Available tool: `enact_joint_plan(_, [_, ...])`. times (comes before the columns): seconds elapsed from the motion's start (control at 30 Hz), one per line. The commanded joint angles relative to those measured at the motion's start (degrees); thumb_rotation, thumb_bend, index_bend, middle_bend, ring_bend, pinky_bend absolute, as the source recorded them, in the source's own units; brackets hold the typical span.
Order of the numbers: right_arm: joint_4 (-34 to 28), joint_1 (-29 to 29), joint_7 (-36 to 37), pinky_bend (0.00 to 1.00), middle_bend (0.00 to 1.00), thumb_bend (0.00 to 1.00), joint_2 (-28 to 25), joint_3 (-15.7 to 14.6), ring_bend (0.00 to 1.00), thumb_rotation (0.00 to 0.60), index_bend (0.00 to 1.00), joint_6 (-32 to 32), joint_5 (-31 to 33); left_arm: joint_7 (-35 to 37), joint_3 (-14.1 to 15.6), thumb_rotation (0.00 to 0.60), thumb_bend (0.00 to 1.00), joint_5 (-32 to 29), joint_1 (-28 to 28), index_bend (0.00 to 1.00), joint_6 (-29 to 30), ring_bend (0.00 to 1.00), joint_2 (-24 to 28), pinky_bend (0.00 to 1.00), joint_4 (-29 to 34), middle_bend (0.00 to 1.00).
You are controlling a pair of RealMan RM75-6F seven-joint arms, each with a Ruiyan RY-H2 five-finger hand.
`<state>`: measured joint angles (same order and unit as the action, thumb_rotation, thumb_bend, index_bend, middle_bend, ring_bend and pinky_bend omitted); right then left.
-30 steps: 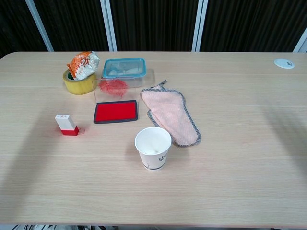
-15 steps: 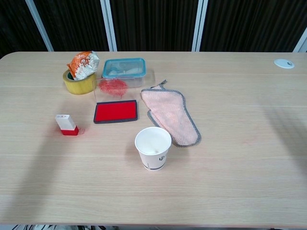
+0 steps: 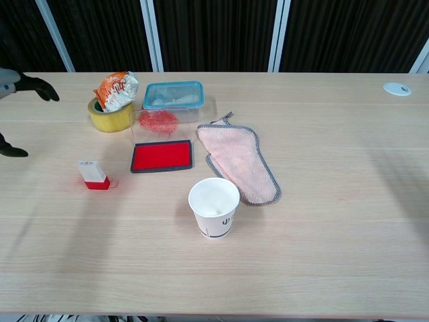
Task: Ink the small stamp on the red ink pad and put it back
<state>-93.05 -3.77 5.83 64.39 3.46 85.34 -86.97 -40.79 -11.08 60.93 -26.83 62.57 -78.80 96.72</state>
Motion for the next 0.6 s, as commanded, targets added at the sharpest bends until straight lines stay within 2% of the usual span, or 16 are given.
enact_joint_plan(0.03, [0.0,0.0,0.1,0.18,0.0,0.11,0.0,0.0,0.0,0.6,0.0,0.0,0.0,-2.1,0.3,0.6,0.11,-2.5,-1.9,0.25,-0.9,0.11,-2.2,0.19,-1.8,0.23])
enact_joint_plan(0.3, [0.0,0.0,0.3,0.18,0.0,0.12,-0.1,0.0,0.0,0.6,0.0,0.0,0.0,-5.1,1.6,0.6,0.14,-5.8,-4.9,0.35,-1.9,0.14,-6.6,0.2,-4.9,0.32])
enact_joint_plan(0.6, [-0.1,0.0,0.8,0.18,0.0,0.12,-0.2,0.0,0.0,0.6,0.0,-0.1,-0.1,-6.8,2.6,0.6,0.19,-8.2,-7.0,0.39,-1.8,0.15,-10.7,0.2,-8.8,0.37])
